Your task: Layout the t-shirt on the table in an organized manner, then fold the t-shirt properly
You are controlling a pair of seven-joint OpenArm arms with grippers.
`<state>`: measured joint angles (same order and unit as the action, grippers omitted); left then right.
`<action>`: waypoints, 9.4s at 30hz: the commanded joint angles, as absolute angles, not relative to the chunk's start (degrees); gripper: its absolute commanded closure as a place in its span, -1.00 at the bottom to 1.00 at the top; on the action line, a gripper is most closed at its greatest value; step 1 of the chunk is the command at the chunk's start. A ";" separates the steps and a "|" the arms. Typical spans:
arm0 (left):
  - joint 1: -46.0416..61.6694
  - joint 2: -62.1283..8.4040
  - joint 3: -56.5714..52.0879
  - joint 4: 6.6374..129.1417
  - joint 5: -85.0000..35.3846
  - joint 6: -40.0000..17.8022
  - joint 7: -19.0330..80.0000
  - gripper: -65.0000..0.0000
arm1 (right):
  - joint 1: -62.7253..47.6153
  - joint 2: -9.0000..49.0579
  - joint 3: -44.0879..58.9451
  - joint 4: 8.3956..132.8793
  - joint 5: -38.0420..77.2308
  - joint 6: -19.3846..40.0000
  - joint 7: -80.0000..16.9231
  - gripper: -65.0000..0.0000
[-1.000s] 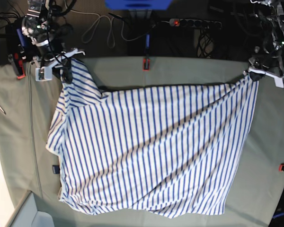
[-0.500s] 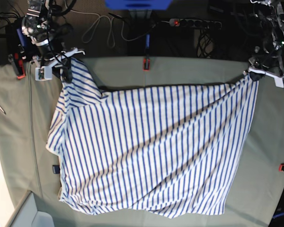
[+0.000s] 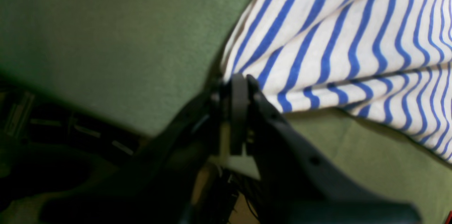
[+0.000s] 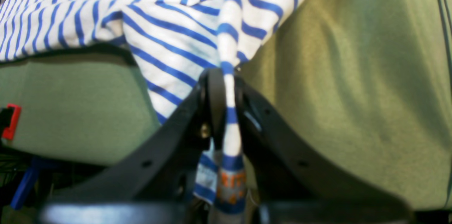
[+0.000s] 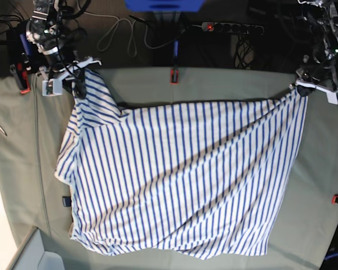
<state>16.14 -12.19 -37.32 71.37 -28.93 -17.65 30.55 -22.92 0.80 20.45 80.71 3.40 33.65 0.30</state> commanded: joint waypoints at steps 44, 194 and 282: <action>22.99 -11.03 -37.76 90.07 -28.35 -17.19 30.73 0.99 | -28.26 -0.66 36.18 92.70 9.10 40.00 2.07 1.00; 21.93 -8.40 -33.71 84.26 -28.26 -17.01 30.64 0.99 | -29.32 -0.84 30.90 87.34 9.01 40.00 1.71 1.00; 23.16 -8.22 -33.71 84.35 -28.26 -16.92 30.55 0.99 | -28.53 -0.75 32.84 87.34 8.92 40.00 2.07 1.00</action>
<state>23.16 -7.64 -33.56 83.55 -27.83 -16.73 31.44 -28.14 -1.10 32.47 86.59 7.94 38.74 0.27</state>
